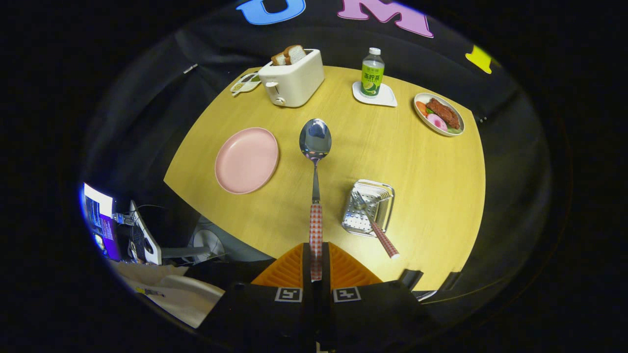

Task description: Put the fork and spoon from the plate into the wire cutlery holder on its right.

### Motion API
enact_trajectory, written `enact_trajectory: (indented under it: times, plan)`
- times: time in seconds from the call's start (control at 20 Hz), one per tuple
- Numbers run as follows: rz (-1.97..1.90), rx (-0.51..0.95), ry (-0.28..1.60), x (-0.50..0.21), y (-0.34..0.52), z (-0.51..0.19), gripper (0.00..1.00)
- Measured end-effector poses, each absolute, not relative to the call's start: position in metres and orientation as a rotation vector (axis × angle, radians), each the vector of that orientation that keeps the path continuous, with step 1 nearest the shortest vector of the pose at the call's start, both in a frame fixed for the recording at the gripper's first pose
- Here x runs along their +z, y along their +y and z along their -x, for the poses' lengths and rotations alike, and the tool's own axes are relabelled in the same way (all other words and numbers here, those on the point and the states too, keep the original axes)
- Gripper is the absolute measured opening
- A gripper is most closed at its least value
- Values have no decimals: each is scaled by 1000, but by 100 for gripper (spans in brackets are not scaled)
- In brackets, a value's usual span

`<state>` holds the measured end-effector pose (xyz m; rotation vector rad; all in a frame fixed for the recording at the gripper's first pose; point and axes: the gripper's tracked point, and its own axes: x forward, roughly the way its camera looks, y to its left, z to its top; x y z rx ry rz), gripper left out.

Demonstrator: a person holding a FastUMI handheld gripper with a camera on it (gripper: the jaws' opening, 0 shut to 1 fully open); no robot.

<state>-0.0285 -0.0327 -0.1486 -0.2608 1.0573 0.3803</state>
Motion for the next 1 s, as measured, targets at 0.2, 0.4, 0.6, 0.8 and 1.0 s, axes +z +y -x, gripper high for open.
enact_trajectory:
  times: [0.2,0.4,0.6,0.8,1.0]
  plan:
    - [302,381,1140,-146,-71,34,8]
    - [355,403,1263,-147,-100,37,8]
    - [416,418,1379,-149,-124,30,8]
    - [486,449,1475,-159,-127,18,8]
    - [559,469,1579,-173,-134,15,8]
